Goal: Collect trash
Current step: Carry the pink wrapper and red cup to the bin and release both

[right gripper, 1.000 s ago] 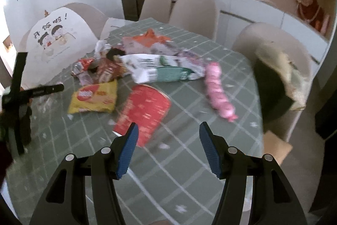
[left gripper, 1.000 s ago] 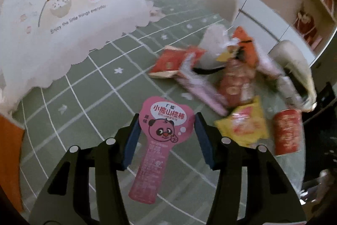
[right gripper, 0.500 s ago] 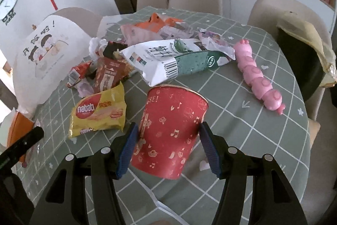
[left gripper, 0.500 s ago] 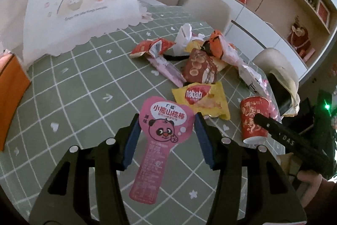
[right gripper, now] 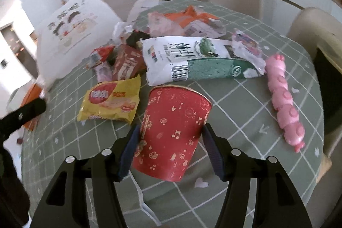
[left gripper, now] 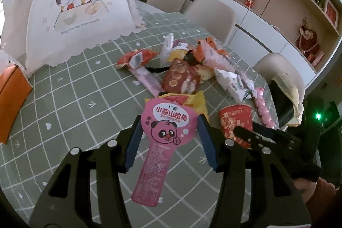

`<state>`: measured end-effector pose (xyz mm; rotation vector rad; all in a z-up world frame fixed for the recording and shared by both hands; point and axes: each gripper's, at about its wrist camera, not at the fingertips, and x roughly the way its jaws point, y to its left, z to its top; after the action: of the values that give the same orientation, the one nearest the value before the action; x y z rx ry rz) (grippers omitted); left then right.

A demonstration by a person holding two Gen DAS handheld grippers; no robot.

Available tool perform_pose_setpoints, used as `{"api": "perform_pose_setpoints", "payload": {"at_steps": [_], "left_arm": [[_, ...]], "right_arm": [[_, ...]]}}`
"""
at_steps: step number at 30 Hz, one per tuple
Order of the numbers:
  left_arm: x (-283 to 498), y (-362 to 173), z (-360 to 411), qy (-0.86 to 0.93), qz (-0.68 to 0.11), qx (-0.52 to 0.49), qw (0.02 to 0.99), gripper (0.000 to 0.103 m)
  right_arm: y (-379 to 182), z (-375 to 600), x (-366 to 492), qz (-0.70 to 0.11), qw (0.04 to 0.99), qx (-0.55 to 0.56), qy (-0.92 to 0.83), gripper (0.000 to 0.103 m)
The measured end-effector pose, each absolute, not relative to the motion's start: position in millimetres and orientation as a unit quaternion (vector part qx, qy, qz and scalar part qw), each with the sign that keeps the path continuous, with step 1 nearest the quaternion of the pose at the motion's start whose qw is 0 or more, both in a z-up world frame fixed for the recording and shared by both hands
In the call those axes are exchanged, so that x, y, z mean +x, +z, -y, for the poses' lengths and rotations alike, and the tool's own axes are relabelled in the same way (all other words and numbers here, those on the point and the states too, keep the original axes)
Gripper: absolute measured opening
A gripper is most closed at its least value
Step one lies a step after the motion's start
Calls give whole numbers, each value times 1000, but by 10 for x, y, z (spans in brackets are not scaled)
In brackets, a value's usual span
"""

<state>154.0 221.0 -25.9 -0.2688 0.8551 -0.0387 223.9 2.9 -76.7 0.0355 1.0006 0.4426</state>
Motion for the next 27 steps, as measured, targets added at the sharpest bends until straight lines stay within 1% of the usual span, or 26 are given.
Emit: {"api": "perform_pose_setpoints", "payload": {"at_steps": [1, 4, 6, 10, 14, 20, 27], "left_arm": [[1549, -249, -2160, -15, -411, -130, 902, 49], [1553, -233, -2020, 4, -405, -150, 902, 49], [1569, -244, -1927, -8, -406, -177, 897, 49], [1684, -246, -1605, -15, -403, -143, 904, 49], [1926, -168, -1282, -38, -390, -159, 906, 49], [2479, 197, -328, -115, -362, -139, 914, 49], [3132, 465, 1301, -267, -344, -120, 892, 49]], "right_arm": [[-755, -7, 2223, -470, 856, 8, 213, 52], [-675, 177, 2167, -456, 861, -16, 222, 49], [-564, 351, 2142, -447, 865, -11, 229, 49], [-288, 760, 2176, -425, 875, 6, 230, 49], [60, 1236, 2204, -381, 902, -2, 205, 49], [601, 2413, 2306, -319, 942, -5, 103, 49], [867, 3819, 2374, -285, 958, 26, -8, 50]]}}
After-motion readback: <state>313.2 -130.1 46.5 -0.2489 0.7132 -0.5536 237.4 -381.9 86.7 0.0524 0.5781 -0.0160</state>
